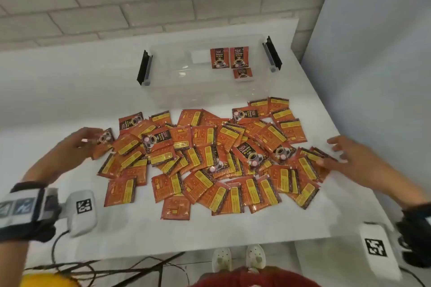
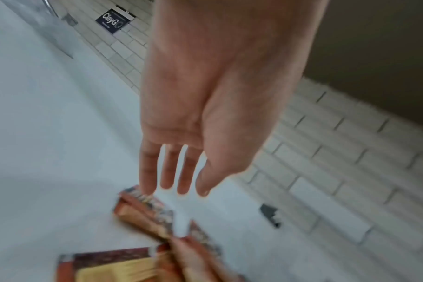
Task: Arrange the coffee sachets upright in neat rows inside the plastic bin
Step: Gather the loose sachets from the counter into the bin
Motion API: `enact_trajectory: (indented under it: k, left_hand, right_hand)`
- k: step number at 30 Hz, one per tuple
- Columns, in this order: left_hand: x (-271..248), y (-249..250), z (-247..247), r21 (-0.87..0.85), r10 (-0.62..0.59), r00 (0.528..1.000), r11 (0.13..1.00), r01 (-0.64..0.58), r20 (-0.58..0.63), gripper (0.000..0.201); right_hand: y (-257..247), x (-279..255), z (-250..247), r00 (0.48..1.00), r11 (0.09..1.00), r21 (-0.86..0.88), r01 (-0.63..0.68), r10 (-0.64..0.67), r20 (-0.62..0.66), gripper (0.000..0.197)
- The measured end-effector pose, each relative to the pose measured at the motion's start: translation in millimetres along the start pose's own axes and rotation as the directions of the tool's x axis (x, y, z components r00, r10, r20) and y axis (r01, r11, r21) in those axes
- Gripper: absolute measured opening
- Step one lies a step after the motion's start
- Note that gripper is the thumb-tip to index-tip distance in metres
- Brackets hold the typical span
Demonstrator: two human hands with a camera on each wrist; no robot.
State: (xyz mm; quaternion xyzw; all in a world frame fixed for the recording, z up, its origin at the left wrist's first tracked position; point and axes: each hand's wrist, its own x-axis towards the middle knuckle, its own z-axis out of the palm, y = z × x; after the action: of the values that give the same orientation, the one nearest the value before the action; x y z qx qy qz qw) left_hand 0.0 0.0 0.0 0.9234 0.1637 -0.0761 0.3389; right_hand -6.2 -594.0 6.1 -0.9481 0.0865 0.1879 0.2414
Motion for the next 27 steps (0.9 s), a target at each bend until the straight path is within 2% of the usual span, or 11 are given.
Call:
enact_trajectory:
  k: [1, 3, 5, 7, 11, 14, 16, 18, 20, 24, 27]
  left_hand:
    - [11, -4, 4, 0.105, -0.027, 1.000, 0.994, 0.028, -0.014, 0.036]
    - [24, -5, 9, 0.326, -0.088, 0.996, 0.941, 0.085, -0.006, 0.045]
    - [31, -5, 15, 0.440, -0.131, 0.991, 0.891, 0.114, 0.010, 0.057]
    - [35, -9, 15, 0.484, -0.145, 0.989, 0.865, 0.137, -0.021, 0.059]
    - [38, -10, 7, 0.437, -0.240, 0.968, 0.866, 0.245, -0.069, 0.054]
    - [42, -10, -8, 0.428, -0.229, 0.971, 0.873, 0.234, -0.064, 0.039]
    - [46, -6, -21, 0.350, -0.208, 0.975, 0.910, 0.220, -0.073, 0.039]
    - [49, 3, -27, 0.196, -0.179, 0.984, 0.965, 0.177, -0.008, 0.038]
    - [53, 22, -24, 0.105, -0.141, 0.988, 0.986, 0.133, 0.069, 0.034]
    - [73, 51, -3, 0.161, -0.061, 0.991, 0.986, 0.041, 0.120, 0.031]
    - [78, 64, 15, 0.200, -0.070, 0.989, 0.979, 0.043, 0.131, 0.045]
  right_hand:
    - [-1, 4, 5, 0.999, 0.997, -0.065, -0.030, 0.029, -0.018, 0.067]
    - [1, 11, 9, 0.998, 0.983, -0.175, -0.057, 0.053, -0.028, 0.067]
    - [1, 15, 11, 0.998, 0.988, -0.138, -0.062, 0.060, -0.020, 0.048]
    - [1, 15, 12, 0.998, 0.994, -0.086, -0.069, 0.068, -0.014, 0.032]
    - [1, 18, 11, 0.994, 0.994, -0.031, -0.107, 0.108, 0.026, 0.022]
    - [-1, 22, 2, 0.995, 0.996, -0.047, -0.076, 0.079, 0.067, 0.013]
    - [-3, 24, -7, 0.996, 0.998, 0.032, -0.056, 0.054, 0.071, 0.013]
    - [-7, 28, -16, 0.998, 0.984, 0.171, -0.049, 0.040, 0.052, 0.012]
    - [-17, 34, -23, 0.999, 0.974, 0.224, -0.024, 0.018, 0.027, 0.010]
    - [-41, 56, -16, 0.997, 0.996, 0.059, 0.067, -0.069, 0.040, 0.016]
    - [-55, 67, -5, 0.995, 0.996, -0.044, 0.081, -0.078, 0.057, 0.020]
